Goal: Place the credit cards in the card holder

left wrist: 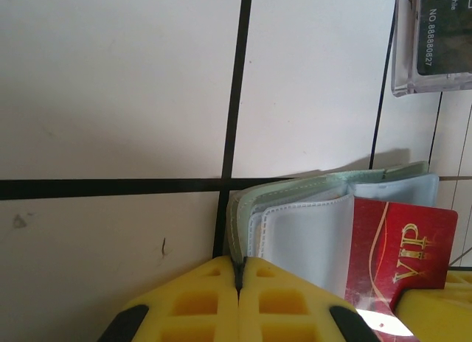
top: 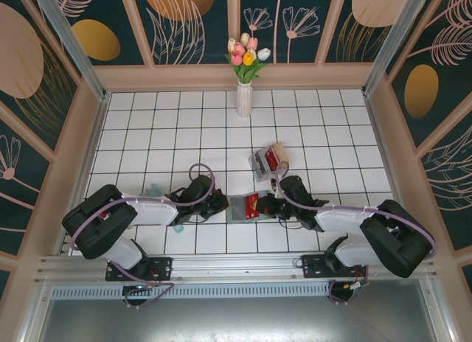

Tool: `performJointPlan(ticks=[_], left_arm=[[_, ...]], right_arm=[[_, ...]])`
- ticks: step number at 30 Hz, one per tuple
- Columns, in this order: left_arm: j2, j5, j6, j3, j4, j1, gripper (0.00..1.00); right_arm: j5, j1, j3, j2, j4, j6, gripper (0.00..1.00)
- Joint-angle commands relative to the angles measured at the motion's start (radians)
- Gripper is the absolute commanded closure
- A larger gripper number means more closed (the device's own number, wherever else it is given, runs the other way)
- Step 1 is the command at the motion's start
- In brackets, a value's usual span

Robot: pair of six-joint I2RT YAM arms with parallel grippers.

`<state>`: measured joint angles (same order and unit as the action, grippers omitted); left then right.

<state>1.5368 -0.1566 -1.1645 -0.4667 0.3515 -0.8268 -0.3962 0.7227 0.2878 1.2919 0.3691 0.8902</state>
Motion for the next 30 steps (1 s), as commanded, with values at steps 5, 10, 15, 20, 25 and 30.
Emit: performJointPlan(ticks=[5,10,15,20,25,30], left_arm=[[0.028,-0.014,-0.017,0.020,0.012,-0.008,1.00],[0.028,-0.012,-0.016,0.020,0.013,-0.006,1.00],[0.027,-0.008,-0.017,0.022,0.009,-0.007,1.00],[0.019,-0.004,-0.021,0.027,0.008,-0.007,1.00],[0.013,0.003,-0.021,0.030,0.002,-0.007,1.00],[0.007,0.009,-0.018,0.032,-0.008,-0.007,1.00]], right_arm=[[-0.070,0.017,0.002,0.093,0.096,-0.004,0.97],[-0.102,0.019,0.029,0.117,0.110,-0.045,0.97],[-0.119,0.024,0.031,0.142,0.143,-0.038,0.95],[-0.127,0.027,0.049,0.172,0.151,-0.026,0.91],[-0.088,0.028,0.072,0.133,0.052,-0.051,0.85],[-0.050,0.014,0.090,0.068,-0.099,-0.110,0.78]])
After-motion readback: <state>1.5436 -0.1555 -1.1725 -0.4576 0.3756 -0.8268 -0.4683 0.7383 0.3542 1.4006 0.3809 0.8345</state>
